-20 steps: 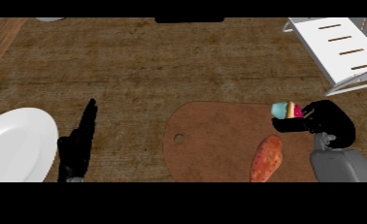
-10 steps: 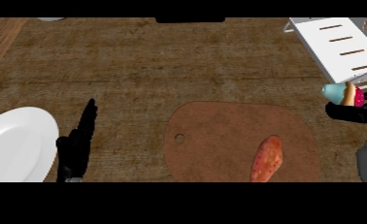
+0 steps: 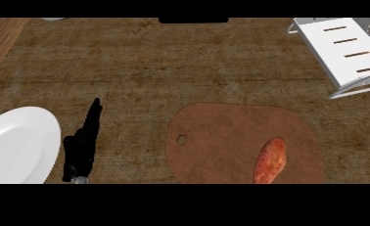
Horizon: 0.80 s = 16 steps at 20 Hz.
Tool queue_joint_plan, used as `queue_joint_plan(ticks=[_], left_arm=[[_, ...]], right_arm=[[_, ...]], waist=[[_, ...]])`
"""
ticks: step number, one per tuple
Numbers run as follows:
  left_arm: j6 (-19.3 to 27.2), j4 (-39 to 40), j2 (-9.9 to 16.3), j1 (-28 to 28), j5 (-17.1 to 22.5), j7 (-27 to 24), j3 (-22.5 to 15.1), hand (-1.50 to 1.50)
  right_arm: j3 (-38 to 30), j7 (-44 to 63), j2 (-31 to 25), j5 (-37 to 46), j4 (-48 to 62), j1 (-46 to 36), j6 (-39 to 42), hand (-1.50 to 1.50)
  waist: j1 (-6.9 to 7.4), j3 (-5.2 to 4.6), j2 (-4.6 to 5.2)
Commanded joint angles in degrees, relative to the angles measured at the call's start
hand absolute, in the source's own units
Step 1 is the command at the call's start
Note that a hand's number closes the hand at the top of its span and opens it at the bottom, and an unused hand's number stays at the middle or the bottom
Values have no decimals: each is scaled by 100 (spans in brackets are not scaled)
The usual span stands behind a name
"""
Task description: Pick the cupcake from the cutting board and place it in the tiered basket
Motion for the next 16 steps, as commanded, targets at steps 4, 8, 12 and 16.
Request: queue_joint_plan(ticks=[4, 8, 12, 16], left_arm=[[-11, 374, -111, 192, -50, -89, -46, 0], [-132, 222, -61, 302, -13, -98, -70, 0], [-156, 411, -56, -25, 63, -26, 124, 0], [-187, 447, -2, -199, -27, 97, 124, 0]], right_arm=[[-446, 704, -680, 23, 288, -1137, 1450, 150], [-496, 685, -739, 278, 954, -1921, 1522, 150], [-869, 201, -925, 359, 1742, -2221, 1219, 150], [-995, -108, -1032, 542, 2805, -2697, 825, 150]], waist=[[53, -32, 62], [145, -32, 71], [117, -24, 92], [150, -21, 105]])
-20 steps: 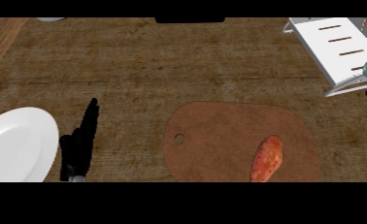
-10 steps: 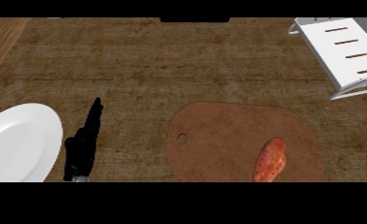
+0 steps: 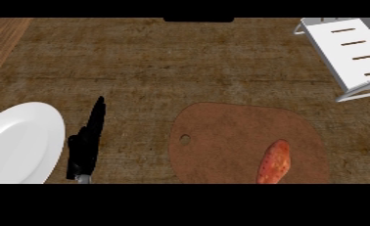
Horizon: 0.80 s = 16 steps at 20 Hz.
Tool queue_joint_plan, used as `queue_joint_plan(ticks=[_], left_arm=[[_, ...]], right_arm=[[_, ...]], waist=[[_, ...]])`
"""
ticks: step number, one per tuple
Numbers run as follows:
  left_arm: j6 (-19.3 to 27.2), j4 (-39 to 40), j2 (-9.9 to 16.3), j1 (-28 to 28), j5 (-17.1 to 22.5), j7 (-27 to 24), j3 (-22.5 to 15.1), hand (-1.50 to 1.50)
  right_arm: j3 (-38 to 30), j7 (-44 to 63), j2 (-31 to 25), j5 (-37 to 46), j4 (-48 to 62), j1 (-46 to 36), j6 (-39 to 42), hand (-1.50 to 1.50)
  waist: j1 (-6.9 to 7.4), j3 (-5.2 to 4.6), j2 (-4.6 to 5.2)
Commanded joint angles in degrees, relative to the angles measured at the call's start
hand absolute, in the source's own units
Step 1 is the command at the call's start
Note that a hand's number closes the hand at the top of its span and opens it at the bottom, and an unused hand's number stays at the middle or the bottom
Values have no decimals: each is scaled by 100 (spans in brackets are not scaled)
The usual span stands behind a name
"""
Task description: Pick the cupcake from the cutting board and place it in the tiered basket
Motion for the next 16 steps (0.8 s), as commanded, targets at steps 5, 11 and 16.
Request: queue_joint_plan(ticks=[5, 11, 16], left_arm=[[9, 329, -11, -219, -26, 360, 116, 0], [-246, 143, 83, -134, 88, 427, 166, 0], [-253, -119, 82, 254, 117, 331, 183, 0]], right_arm=[[-451, -349, -394, 100, 2407, -799, -941, 150], [-290, -726, -373, 91, 3575, -1072, -1445, 150], [-336, -963, -524, 118, 4484, -1104, -1884, 150]], waist=[[66, -28, 88], [43, -29, 64], [45, -28, 52]])
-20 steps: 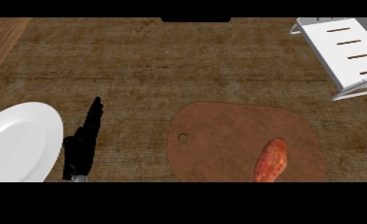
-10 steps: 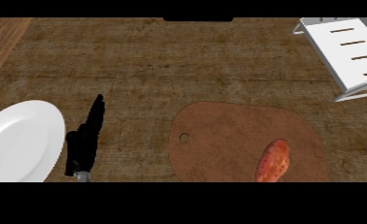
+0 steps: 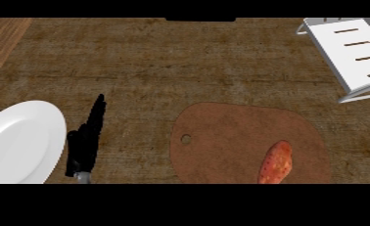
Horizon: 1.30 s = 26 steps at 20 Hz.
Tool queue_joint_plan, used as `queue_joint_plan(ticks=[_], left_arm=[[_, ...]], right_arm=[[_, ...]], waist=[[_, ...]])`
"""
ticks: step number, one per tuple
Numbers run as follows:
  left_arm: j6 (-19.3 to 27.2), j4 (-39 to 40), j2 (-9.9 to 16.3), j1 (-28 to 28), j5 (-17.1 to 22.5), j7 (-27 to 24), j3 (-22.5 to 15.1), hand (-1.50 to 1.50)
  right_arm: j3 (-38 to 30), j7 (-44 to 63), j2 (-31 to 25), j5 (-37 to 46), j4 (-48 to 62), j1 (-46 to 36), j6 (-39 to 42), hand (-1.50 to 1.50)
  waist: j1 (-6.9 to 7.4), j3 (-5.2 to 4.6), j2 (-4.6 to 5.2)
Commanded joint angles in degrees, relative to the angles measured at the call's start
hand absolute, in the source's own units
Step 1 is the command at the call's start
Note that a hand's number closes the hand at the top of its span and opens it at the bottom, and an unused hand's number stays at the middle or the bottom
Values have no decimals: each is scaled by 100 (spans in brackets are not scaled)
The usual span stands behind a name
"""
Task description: Pick the cupcake from the cutting board and place it in the tiered basket
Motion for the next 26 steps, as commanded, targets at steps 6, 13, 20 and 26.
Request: queue_joint_plan(ticks=[6, 13, 20, 26], left_arm=[[-59, 462, -130, 42, -35, -56, 13, 0], [21, 370, -122, 55, -121, -77, 48, 0], [-23, 88, -151, 298, -118, -8, -33, 0], [-77, 14, -83, 431, -110, 90, 13, 0]], right_arm=[[-170, -215, -159, 55, 1834, -394, -1377, 150], [-1217, -994, 36, -1060, 2313, -137, -2658, -150], [-1709, -2112, 5, -1913, 2228, -308, -3564, -150], [-1727, -2538, 1, -2020, 1795, -211, -4497, -150]], waist=[[10, -29, 44], [-5, -19, 63], [9, -19, 35], [-43, -26, 6]])
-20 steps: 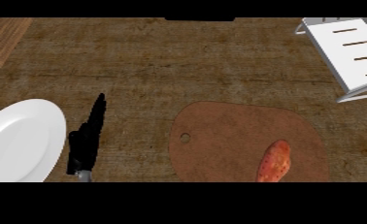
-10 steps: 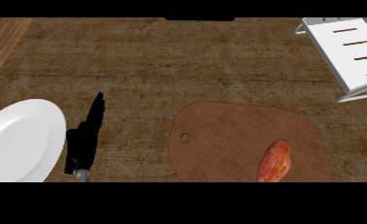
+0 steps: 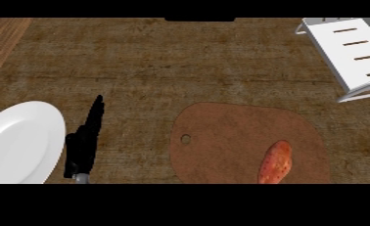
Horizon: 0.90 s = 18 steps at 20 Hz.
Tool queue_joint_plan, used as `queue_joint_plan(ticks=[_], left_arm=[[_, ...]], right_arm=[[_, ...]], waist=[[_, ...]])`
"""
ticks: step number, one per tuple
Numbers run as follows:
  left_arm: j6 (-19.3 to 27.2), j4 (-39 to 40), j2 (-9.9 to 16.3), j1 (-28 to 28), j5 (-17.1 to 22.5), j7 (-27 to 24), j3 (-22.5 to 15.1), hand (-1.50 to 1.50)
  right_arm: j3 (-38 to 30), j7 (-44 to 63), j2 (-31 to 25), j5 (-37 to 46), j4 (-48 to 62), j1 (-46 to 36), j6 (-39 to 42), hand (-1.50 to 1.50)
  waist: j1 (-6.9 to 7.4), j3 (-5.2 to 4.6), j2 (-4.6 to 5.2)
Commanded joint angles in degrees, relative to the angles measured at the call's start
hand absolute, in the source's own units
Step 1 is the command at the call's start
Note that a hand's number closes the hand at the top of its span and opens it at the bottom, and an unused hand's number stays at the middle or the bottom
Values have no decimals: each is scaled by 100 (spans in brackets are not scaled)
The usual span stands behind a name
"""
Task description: Pick the cupcake from the cutting board and place it in the tiered basket
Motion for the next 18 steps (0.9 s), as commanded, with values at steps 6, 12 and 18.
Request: queue_joint_plan(ticks=[6, 12, 18], left_arm=[[-153, 203, 153, 452, 134, -50, 195, 0], [185, 118, -136, 488, 11, 154, 104, 0], [67, 27, 78, 736, 238, 110, 421, 0]], right_arm=[[-73, 976, -250, 572, -1160, 769, -1109, -150], [-433, 1665, -160, 346, -2939, 1747, -288, -150], [-850, 1951, 48, -180, -4725, 2955, 859, -150]], waist=[[-249, -50, -67], [-536, -53, -151], [-782, -53, -204]])
